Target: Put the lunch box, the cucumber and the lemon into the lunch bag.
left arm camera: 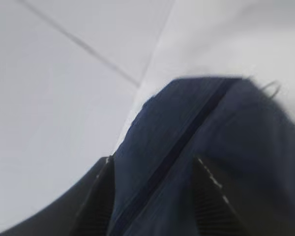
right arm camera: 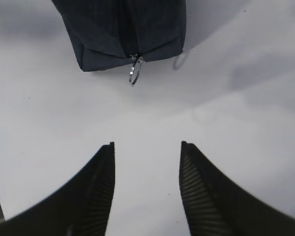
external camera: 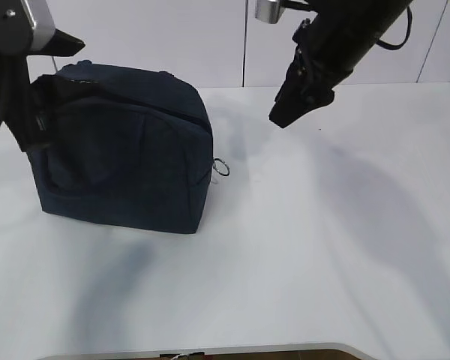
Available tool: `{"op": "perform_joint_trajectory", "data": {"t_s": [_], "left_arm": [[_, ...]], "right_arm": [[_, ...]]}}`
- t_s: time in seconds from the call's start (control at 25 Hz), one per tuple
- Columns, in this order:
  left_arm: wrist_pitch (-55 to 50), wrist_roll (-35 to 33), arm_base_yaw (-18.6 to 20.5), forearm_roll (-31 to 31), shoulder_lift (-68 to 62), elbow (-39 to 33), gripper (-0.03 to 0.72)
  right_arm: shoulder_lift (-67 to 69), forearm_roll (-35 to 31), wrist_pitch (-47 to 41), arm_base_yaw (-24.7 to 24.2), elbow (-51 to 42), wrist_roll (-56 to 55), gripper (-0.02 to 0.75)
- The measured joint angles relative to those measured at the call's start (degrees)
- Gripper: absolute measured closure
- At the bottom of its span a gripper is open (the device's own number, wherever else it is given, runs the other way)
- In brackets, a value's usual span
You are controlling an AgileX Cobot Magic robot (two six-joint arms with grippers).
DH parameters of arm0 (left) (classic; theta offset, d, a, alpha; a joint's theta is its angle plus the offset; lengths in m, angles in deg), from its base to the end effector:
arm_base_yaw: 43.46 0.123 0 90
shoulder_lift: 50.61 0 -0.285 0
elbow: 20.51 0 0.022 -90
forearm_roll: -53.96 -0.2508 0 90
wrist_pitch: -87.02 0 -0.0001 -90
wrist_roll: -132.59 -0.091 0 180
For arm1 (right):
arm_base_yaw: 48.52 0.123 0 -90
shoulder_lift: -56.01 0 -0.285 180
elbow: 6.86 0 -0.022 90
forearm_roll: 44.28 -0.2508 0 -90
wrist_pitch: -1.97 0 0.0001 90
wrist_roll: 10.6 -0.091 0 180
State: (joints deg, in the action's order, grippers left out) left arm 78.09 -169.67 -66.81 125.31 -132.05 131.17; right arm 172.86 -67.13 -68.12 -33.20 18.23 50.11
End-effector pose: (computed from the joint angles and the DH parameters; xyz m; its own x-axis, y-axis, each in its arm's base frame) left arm 0.2555 -0.1250 0.3061 0.1804 0.7608 -0.6234 0.5994 0.4175 0.6830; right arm 0.3852 0.1400 0.3118 -0.2628 -0.8382 -0.4778 -0.9426 0.3288 -0.0585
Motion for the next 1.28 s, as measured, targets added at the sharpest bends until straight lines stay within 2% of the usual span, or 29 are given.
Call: {"op": "perform_joint_trajectory", "data": {"t_s": [0.2, 0.32, 0.48, 0.72, 0.96, 1.12, 1.28], "left_arm": [[-10.6, 1.7, 0.0, -0.6, 2.7, 0.0, 0.323], [-16.8, 5.6, 0.0, -4.6, 3.9, 0.0, 0.323], [-22.5, 15.5, 0.0, -17.1, 5.4, 0.0, 0.323], [-25.6, 32.3, 0.1, -38.6, 8.9, 0.0, 0.323], [-30.2, 50.1, 0.1, -56.0, 14.0, 0.0, 0.323], [-33.6, 61.1, 0.1, -65.4, 16.9, 0.0, 0.323], [-36.7, 70.4, 0.1, -71.3, 19.4, 0.0, 0.323]], "right_arm": [[-3.1, 0.1, -0.2, 0.0, 0.0, 0.0, 0.384], [-5.0, 0.1, -0.5, 0.0, 0.0, -0.1, 0.384], [-7.8, 0.1, -0.8, 0.0, 0.0, -0.8, 0.384], [-12.6, 0.1, -1.2, 0.0, 0.0, -2.2, 0.384], [-18.1, 0.1, -1.5, 0.0, 0.0, -3.8, 0.384], [-22.5, 0.1, -1.5, 0.0, -1.8, -4.0, 0.384], [-27.8, 0.9, -1.7, 0.0, -6.3, -4.2, 0.384]]}}
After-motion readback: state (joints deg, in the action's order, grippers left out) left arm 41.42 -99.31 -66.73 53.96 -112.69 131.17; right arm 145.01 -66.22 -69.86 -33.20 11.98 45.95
